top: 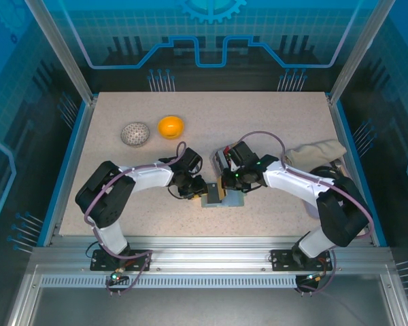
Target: Put the credit cards into the card holder
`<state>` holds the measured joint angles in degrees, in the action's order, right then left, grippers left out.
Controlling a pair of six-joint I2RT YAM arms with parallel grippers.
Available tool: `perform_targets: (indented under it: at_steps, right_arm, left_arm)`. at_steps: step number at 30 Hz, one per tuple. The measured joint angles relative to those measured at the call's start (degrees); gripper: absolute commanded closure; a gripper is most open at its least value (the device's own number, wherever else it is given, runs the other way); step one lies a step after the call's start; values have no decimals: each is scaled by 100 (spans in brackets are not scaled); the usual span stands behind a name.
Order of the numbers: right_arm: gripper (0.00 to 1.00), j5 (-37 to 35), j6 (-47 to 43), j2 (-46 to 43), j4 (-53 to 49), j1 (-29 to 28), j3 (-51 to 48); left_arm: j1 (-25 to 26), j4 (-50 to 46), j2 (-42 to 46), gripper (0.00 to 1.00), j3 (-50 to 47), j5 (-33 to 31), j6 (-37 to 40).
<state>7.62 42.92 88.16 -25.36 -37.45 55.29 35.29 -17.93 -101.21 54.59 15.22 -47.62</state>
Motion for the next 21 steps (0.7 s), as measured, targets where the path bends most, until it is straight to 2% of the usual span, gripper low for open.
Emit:
perform_targets:
  at_steps: [8, 15, 21]
  right_arm:
    - [97, 131, 81, 251, 72, 0, 28]
    - [97, -1045, -138, -273, -988, 0, 138]
    - [97, -1440, -308, -435, -1394, 50, 129]
  left_arm:
    - [13, 33, 0, 73, 0, 0, 0]
    - [15, 44, 0, 74, 0, 0, 0]
    - [15, 46, 0, 74, -2, 0, 0]
